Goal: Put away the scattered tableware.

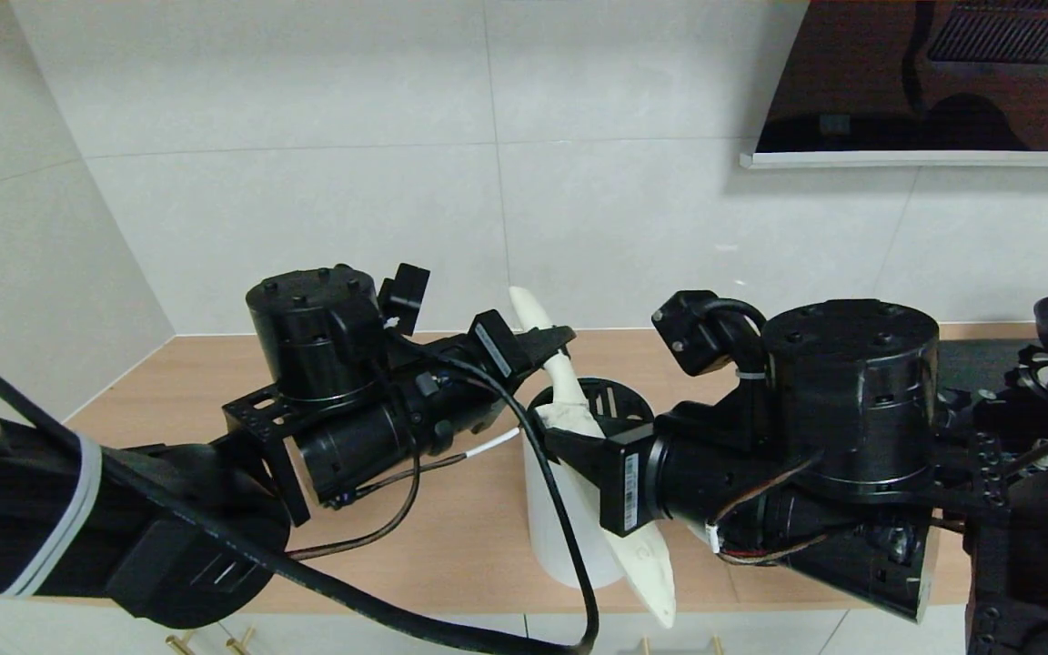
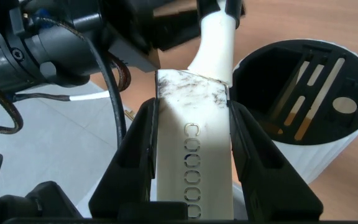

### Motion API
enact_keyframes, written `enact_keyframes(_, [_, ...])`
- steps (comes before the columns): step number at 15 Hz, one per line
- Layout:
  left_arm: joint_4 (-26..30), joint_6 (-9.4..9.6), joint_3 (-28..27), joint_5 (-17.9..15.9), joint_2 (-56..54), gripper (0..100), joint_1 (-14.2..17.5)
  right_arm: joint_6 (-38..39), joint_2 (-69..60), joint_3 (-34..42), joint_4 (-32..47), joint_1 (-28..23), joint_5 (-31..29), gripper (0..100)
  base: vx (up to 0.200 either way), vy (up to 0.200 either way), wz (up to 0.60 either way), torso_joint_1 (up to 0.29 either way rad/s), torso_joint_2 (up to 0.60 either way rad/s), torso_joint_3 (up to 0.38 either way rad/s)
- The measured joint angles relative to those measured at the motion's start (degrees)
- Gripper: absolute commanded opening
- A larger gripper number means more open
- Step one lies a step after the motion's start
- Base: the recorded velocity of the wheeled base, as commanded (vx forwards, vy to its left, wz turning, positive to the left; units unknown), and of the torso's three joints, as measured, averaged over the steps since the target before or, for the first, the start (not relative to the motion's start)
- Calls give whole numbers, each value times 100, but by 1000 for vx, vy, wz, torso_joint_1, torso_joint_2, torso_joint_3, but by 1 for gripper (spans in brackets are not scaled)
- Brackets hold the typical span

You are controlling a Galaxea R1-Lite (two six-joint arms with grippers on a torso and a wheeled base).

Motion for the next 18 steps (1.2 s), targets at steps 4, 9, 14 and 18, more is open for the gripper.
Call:
enact_keyframes(4, [13,2,11,2,-2,0,7,1,2,-6,-24,-5,-2,0,0,0,0,0,0,0])
enact_keyframes(9, [16,5,11,11,-13,0,7,1,16,-16,-28,-11,0,0,0,0,0,0,0,0])
enact_keyframes(14, [24,10,5,13,-16,0,7,0,26,-16,-33,-11,-5,100,0,0,0,0,0,0])
enact_keyframes(18, [22,7,-6,18,-27,0,7,0,26,-16,-33,-20,-11,100,0,0,0,0,0,0])
